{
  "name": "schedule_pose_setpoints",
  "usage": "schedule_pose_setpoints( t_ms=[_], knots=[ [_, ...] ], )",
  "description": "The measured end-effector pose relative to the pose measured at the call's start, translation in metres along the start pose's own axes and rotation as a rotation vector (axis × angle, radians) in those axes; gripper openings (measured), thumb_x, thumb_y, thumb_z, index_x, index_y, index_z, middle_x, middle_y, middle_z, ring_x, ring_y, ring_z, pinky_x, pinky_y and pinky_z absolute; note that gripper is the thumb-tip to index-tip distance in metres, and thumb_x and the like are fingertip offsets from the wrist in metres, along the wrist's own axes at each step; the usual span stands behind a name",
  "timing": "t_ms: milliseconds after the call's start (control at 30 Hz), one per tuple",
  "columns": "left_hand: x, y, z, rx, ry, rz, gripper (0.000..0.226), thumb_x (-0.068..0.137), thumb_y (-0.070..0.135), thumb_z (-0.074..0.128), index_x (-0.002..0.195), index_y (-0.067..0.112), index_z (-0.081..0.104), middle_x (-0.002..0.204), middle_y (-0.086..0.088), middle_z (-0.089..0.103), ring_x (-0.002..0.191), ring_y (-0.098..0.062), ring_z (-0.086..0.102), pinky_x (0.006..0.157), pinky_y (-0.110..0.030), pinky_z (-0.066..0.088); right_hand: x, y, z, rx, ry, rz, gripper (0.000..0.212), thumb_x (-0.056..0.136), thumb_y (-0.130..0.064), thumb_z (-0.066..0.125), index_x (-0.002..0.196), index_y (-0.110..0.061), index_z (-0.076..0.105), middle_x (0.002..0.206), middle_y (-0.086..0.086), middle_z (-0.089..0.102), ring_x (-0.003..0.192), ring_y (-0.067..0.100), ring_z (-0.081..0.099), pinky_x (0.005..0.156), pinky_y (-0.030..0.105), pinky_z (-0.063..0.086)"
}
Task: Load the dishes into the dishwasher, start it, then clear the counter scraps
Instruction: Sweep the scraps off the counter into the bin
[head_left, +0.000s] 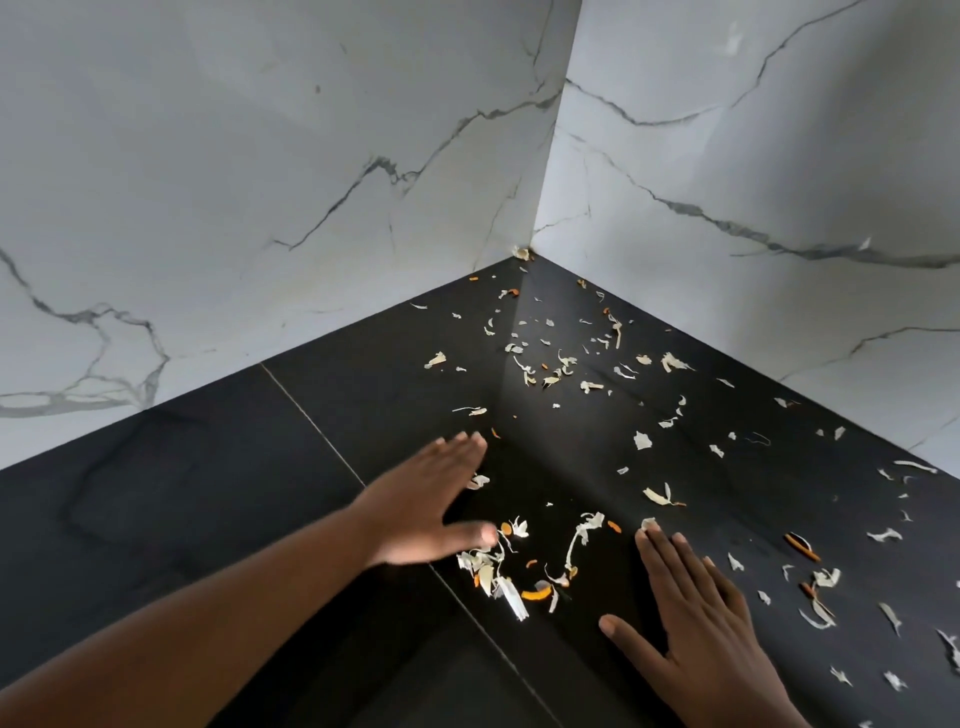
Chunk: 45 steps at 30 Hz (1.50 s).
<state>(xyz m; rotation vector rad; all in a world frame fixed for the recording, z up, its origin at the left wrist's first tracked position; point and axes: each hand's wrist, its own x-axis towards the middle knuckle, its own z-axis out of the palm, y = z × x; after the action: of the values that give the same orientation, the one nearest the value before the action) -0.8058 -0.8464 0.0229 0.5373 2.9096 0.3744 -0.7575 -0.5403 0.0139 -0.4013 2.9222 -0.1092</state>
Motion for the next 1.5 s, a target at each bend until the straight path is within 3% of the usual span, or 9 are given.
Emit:
schedule_pose_setpoints(
  t_ms=[133, 233, 367, 567, 733, 900, 1100, 1300, 1500],
  knots=[
    [-0.031, 0.026, 0.018, -0.054, 0.142, 0.013, 0.097, 0.077, 0.084, 0.013, 0.149, 0.024, -0.014, 0.151, 0.012, -0.025, 0.140, -0.006, -0.027, 0.105, -0.012, -0.027, -0.005, 0.000, 0.001, 0.036, 0.042, -0.021, 0.102, 0.062, -0.091, -0.010, 0.145, -0.033, -0.027, 0.148, -0.021, -0.035, 0.136, -0.001, -0.035, 0.115, 0.026, -0.016],
    [-0.046, 0.033, 0.033, -0.036, 0.319, -0.303, 0.099, 0.075, 0.085, -0.008, 0.150, 0.021, -0.014, 0.155, 0.001, -0.025, 0.143, -0.016, -0.028, 0.116, -0.035, -0.019, -0.008, -0.001, -0.001, 0.051, 0.049, -0.012, 0.096, 0.074, -0.085, 0.005, 0.149, -0.030, -0.021, 0.153, -0.017, -0.030, 0.139, 0.001, -0.031, 0.116, 0.027, -0.014],
    [-0.068, 0.034, 0.041, 0.008, 0.277, -0.651, 0.109, 0.071, 0.085, -0.014, 0.151, 0.011, -0.011, 0.159, -0.008, -0.017, 0.144, -0.021, -0.024, 0.117, -0.040, -0.016, -0.008, 0.000, 0.000, 0.076, 0.058, -0.013, 0.097, 0.074, -0.084, 0.005, 0.151, -0.030, -0.017, 0.154, -0.017, -0.026, 0.140, 0.002, -0.028, 0.117, 0.028, -0.013],
    [-0.063, 0.035, 0.034, -0.058, 0.253, -0.783, 0.089, 0.088, 0.071, 0.004, 0.153, 0.011, -0.006, 0.161, -0.006, -0.012, 0.147, -0.020, -0.015, 0.120, -0.039, -0.007, -0.010, -0.001, 0.001, 0.094, 0.093, -0.033, 0.094, 0.074, -0.083, 0.003, 0.152, -0.031, -0.013, 0.156, -0.013, -0.023, 0.142, 0.006, -0.026, 0.117, 0.030, -0.014],
    [-0.058, 0.034, 0.035, -0.035, 0.236, -0.824, 0.074, 0.097, 0.058, 0.011, 0.153, 0.012, -0.007, 0.161, -0.004, -0.013, 0.146, -0.019, -0.017, 0.119, -0.039, -0.008, -0.004, -0.022, 0.001, 0.049, 0.282, -0.411, 0.061, 0.095, -0.057, 0.028, 0.146, -0.025, 0.040, 0.156, 0.005, 0.028, 0.144, 0.025, 0.026, 0.114, 0.041, 0.015],
    [-0.053, 0.024, 0.035, 0.063, 0.143, -0.780, 0.067, 0.100, 0.046, 0.013, 0.152, 0.010, -0.008, 0.160, -0.006, -0.014, 0.146, -0.022, -0.017, 0.119, -0.039, -0.008, 0.009, -0.101, 0.012, -0.078, 0.211, -0.830, 0.057, 0.095, -0.059, 0.031, 0.139, -0.027, 0.047, 0.145, -0.002, 0.048, 0.138, 0.027, 0.039, 0.109, 0.046, 0.020],
    [-0.051, -0.003, 0.027, 0.080, 0.115, -0.645, 0.064, 0.099, 0.051, 0.008, 0.152, 0.020, -0.011, 0.159, 0.006, -0.018, 0.144, -0.010, -0.021, 0.119, -0.032, -0.010, 0.037, -0.087, 0.014, -0.088, 0.129, -0.572, 0.090, 0.087, -0.077, 0.028, 0.129, -0.002, 0.058, 0.137, 0.012, 0.055, 0.133, 0.032, 0.044, 0.105, 0.057, 0.022],
    [-0.039, -0.013, 0.020, 0.030, 0.173, -0.657, 0.058, 0.103, 0.044, 0.017, 0.153, 0.025, -0.006, 0.159, 0.010, -0.015, 0.143, -0.008, -0.021, 0.118, -0.030, -0.012, 0.056, -0.118, 0.015, -0.048, 0.254, -0.612, 0.077, 0.089, -0.063, 0.037, 0.132, -0.002, 0.055, 0.142, 0.014, 0.049, 0.135, 0.034, 0.041, 0.109, 0.055, 0.019],
    [-0.035, -0.019, 0.019, 0.017, 0.175, -0.727, 0.062, 0.102, 0.045, 0.020, 0.154, 0.023, -0.006, 0.160, 0.006, -0.015, 0.143, -0.010, -0.024, 0.118, -0.033, -0.011, 0.077, -0.135, 0.024, -0.007, 0.123, -0.547, 0.085, 0.090, -0.066, 0.028, 0.130, 0.004, 0.055, 0.136, 0.021, 0.053, 0.131, 0.037, 0.046, 0.109, 0.055, 0.019]
  ],
)
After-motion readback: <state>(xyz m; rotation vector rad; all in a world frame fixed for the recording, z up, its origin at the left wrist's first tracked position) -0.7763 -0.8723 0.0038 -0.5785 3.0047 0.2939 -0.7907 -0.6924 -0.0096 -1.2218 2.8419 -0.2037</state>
